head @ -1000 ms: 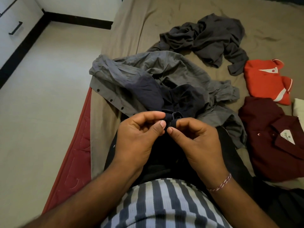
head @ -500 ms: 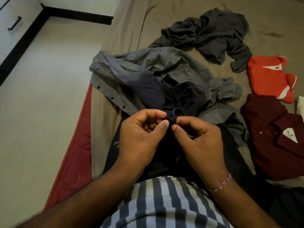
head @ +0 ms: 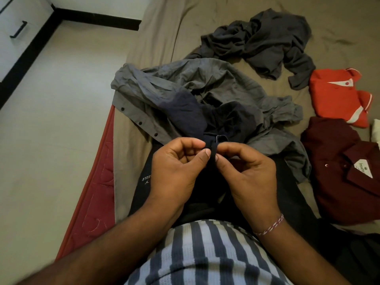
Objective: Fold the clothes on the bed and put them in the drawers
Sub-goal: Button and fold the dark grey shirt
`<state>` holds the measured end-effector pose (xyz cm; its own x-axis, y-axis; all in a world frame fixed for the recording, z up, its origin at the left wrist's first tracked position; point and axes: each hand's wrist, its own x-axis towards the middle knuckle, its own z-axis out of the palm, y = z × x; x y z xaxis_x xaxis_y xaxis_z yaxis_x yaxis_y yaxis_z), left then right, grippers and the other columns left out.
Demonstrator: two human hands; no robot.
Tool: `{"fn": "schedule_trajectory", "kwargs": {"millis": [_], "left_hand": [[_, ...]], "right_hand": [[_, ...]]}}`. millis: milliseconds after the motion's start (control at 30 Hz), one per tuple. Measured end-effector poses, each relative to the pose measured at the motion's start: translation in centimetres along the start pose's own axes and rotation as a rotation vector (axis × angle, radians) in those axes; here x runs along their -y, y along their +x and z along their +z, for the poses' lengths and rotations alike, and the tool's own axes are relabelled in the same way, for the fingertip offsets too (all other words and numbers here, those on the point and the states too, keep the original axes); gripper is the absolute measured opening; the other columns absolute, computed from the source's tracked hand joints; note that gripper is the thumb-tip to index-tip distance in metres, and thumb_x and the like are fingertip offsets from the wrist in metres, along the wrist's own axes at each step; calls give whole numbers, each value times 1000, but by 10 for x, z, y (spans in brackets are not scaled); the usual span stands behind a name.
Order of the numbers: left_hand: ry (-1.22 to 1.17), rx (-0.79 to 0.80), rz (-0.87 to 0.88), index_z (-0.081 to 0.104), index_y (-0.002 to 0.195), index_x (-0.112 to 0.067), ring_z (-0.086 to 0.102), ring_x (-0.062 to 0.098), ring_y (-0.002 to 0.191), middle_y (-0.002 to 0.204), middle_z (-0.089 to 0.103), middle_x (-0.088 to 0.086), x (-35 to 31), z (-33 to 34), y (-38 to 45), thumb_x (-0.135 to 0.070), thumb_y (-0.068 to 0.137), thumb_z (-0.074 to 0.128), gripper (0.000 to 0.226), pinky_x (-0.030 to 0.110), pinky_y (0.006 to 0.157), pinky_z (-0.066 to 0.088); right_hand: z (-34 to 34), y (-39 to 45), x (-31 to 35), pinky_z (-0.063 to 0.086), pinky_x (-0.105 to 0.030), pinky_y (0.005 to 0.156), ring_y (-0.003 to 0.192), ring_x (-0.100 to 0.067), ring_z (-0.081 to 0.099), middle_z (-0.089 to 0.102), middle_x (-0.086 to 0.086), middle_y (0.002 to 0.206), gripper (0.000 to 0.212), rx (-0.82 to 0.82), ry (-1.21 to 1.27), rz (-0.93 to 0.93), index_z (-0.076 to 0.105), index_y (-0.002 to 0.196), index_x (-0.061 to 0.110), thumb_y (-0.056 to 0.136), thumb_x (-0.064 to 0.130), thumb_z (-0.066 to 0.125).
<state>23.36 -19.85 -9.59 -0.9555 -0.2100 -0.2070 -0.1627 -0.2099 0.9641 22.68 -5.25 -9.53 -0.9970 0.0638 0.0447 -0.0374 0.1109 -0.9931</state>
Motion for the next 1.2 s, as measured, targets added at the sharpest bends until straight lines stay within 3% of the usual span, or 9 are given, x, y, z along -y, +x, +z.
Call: {"fn": "schedule_trajectory", "kwargs": {"millis": [67,367,467,567,700,833,900,1067,1200], "left_hand": [[0,5,-13,79,94,-17,73,16,75,86,77,7,2,-2,1,-7,87,81,12,22,71,58],[-211,74,-269,82,93,-20,68,17,82,91,75,8,9,2,4,-21,84,76,11,27,73,56],[-272,54,-318,81,96,-15,64,20,85,90,71,12,10,2,3,-26,83,75,19,28,74,55],[-285,66,-317,78,105,-6,69,26,95,104,75,17,10,3,0,-27,83,76,31,29,79,55],[-296,23,-345,77,104,-5,71,31,104,113,74,26,9,7,0,-21,81,76,29,30,81,55],[-363,29,-444,71,117,3,66,39,122,124,69,29,10,6,3,-18,93,69,32,42,100,54],[-389,28,-471,68,121,5,67,37,119,124,69,28,11,4,3,-16,96,67,33,46,106,50],[-337,29,-454,72,116,-1,67,30,108,112,74,20,12,6,2,-19,97,65,27,39,97,52],[-264,48,-414,75,110,-5,63,24,98,107,73,17,14,8,1,-20,101,61,22,29,79,49]], "right_hand": [[1,1,0,59,-21,79,89,-11,75,78,3,98,20,11,30,-16,77,100,16,83,5,79],[-1,7,-7,59,-31,89,99,-16,73,75,1,103,22,78,-93,-121,77,105,12,86,2,79],[-1,8,-7,59,-27,86,99,-11,72,73,5,104,21,81,-200,-184,78,106,15,87,8,79],[1,9,-6,57,-23,82,95,-8,71,72,9,101,18,63,-313,-247,78,105,16,88,11,80],[1,8,-5,55,-18,80,92,-6,70,72,10,99,17,57,-365,-274,78,103,17,87,12,81],[0,9,-7,57,-21,79,88,-10,72,73,6,99,20,70,-272,-203,78,104,14,85,7,81],[-1,9,-7,59,-27,80,85,-15,72,73,3,97,22,94,-172,-130,78,104,12,84,2,81],[-4,7,-7,61,-32,80,85,-18,74,75,0,97,21,116,-104,-65,78,103,9,84,2,81],[0,7,-6,63,-32,78,84,-18,76,78,1,90,15,74,-28,0,79,98,11,85,4,81]]}}
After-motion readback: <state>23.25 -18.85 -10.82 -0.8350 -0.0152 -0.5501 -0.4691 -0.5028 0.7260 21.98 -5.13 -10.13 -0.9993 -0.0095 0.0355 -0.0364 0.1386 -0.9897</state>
